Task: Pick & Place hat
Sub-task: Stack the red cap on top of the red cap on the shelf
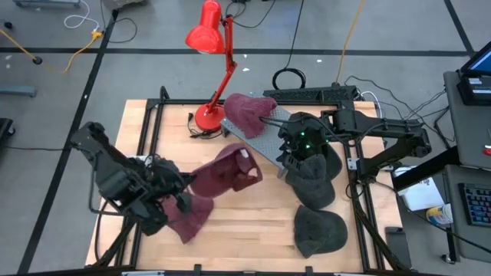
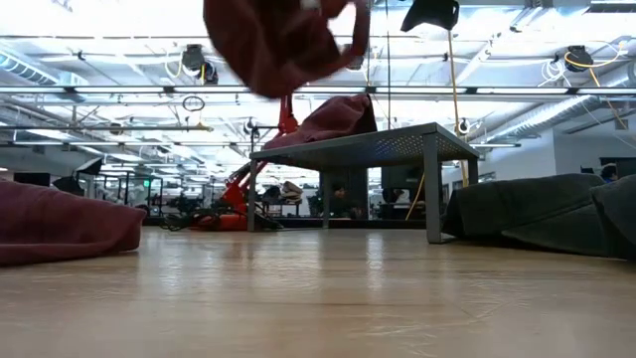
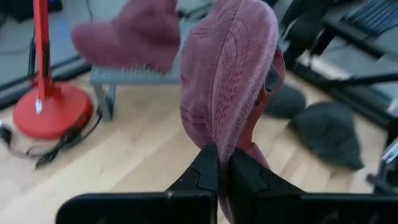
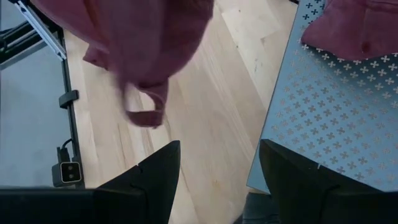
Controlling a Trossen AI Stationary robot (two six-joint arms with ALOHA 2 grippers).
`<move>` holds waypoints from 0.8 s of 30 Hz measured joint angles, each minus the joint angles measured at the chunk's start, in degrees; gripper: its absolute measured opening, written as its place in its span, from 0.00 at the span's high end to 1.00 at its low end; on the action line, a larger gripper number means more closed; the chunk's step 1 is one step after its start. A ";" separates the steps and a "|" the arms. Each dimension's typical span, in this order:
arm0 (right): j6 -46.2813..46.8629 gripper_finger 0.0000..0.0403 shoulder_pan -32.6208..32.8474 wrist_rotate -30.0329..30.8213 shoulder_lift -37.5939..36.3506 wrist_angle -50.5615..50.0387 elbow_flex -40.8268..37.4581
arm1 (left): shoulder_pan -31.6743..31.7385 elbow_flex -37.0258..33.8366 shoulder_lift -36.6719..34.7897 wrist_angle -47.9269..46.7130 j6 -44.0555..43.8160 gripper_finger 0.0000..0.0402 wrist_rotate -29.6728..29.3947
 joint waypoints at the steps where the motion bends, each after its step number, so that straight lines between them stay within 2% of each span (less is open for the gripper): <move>1: 0.00 0.47 0.00 0.00 0.00 0.01 0.00 | -0.50 0.00 -0.40 0.55 0.62 0.98 -1.62; 6: 0.86 0.47 0.31 -0.11 0.00 2.49 -0.02 | -3.28 0.00 -1.98 3.39 3.40 0.98 -9.02; 12: -1.43 0.47 3.12 -0.19 0.00 13.94 -0.02 | -5.14 0.00 -3.15 11.77 9.78 0.98 -14.72; 18: -2.79 0.47 6.07 0.33 0.00 26.50 -0.02 | -4.23 0.00 -3.45 23.90 20.09 0.98 -17.04; 24: -3.28 0.47 8.26 6.09 0.68 36.96 -0.04 | -0.66 0.00 -3.45 39.82 35.31 0.98 -14.70</move>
